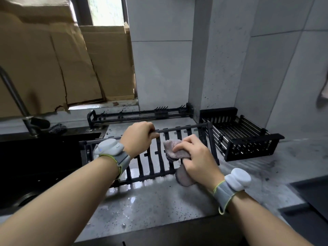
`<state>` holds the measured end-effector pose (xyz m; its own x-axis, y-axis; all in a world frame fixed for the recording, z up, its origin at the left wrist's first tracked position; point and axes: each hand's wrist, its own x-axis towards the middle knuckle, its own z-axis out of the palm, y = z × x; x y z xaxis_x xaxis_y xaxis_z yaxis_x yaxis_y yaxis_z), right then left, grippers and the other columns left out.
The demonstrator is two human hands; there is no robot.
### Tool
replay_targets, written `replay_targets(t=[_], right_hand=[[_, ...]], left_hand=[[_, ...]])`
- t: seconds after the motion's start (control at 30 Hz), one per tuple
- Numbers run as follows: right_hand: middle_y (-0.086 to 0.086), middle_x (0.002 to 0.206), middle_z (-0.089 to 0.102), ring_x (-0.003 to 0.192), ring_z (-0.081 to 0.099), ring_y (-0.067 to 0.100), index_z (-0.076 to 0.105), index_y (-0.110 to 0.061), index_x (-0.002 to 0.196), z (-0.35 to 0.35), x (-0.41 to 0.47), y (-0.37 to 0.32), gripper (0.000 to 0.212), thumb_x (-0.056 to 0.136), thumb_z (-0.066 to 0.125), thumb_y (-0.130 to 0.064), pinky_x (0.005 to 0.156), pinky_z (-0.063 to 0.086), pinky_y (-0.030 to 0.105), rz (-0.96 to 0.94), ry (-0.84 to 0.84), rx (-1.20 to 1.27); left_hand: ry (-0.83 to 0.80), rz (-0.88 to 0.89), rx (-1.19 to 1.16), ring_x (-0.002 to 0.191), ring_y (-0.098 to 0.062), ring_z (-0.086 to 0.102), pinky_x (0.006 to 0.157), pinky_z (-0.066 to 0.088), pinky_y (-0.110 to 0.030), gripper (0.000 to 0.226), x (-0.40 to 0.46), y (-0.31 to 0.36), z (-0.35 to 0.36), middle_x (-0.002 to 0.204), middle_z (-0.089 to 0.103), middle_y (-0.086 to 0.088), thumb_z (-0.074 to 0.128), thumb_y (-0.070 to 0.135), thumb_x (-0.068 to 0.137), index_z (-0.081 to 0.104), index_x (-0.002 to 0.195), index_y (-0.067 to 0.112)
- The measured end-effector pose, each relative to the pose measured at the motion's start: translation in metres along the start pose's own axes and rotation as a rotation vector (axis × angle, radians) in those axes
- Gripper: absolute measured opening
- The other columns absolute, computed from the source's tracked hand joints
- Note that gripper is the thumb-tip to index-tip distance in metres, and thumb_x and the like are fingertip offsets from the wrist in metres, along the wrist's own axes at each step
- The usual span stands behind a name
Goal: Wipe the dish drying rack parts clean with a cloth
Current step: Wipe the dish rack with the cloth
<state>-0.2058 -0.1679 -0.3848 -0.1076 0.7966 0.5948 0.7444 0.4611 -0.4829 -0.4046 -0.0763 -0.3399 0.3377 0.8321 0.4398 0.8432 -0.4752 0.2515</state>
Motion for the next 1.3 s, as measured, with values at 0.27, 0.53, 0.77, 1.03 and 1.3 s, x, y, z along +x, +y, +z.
replay_targets(t=[0.27,0.53,0.77,1.03,1.3], right_hand=[[0.001,0.109,0.051,0.099,0.052,0.008,0.071,-0.014,0.106,-0.052,0.015,0.017,0.041,0.078,0.059,0.012,0.089,0.031,0.0,0.165,0.426,0.069],[0.0,0.119,0.046,0.105,0.047,0.002,0.06,-0.012,0.126,-0.043,0.058,-0.007,0.038,0.09,0.06,-0.002,0.09,0.028,-0.003,0.26,0.592,0.299],[-0.002,0.116,0.045,0.101,0.05,-0.014,0.062,-0.012,0.11,-0.03,0.056,-0.043,0.026,0.091,0.056,0.004,0.082,0.038,-0.001,0.145,0.475,0.361],[0.003,0.115,0.042,0.104,0.051,0.013,0.068,-0.01,0.114,-0.037,0.06,-0.028,0.03,0.089,0.057,0.003,0.091,0.033,0.0,0.247,0.618,0.257],[-0.003,0.113,0.045,0.107,0.052,0.003,0.07,-0.015,0.111,-0.009,0.036,-0.039,0.031,0.09,0.057,0.003,0.089,0.036,0.0,0.207,0.192,0.338]], left_hand=[[0.232,-0.114,-0.088,0.086,-0.029,0.065,0.075,0.05,-0.04,0.031,0.003,-0.026,-0.044,0.086,0.072,-0.006,0.061,0.038,0.098,0.072,0.091,0.01],[0.277,-0.281,-0.233,0.084,-0.023,0.061,0.072,0.043,-0.033,0.031,0.0,-0.028,-0.059,0.082,0.069,-0.004,0.06,0.037,0.098,0.073,0.089,0.01],[0.403,-0.295,-0.309,0.081,-0.023,0.063,0.072,0.051,-0.038,0.026,-0.004,-0.024,-0.064,0.079,0.067,-0.001,0.063,0.037,0.097,0.071,0.092,0.013],[0.41,-0.222,-0.191,0.084,-0.025,0.063,0.075,0.05,-0.038,0.03,-0.007,-0.02,-0.067,0.084,0.07,-0.006,0.063,0.038,0.097,0.071,0.099,0.009],[0.454,-0.193,-0.233,0.08,-0.023,0.062,0.068,0.045,-0.034,0.027,-0.005,-0.014,-0.066,0.08,0.067,-0.003,0.063,0.037,0.097,0.068,0.094,0.01]])
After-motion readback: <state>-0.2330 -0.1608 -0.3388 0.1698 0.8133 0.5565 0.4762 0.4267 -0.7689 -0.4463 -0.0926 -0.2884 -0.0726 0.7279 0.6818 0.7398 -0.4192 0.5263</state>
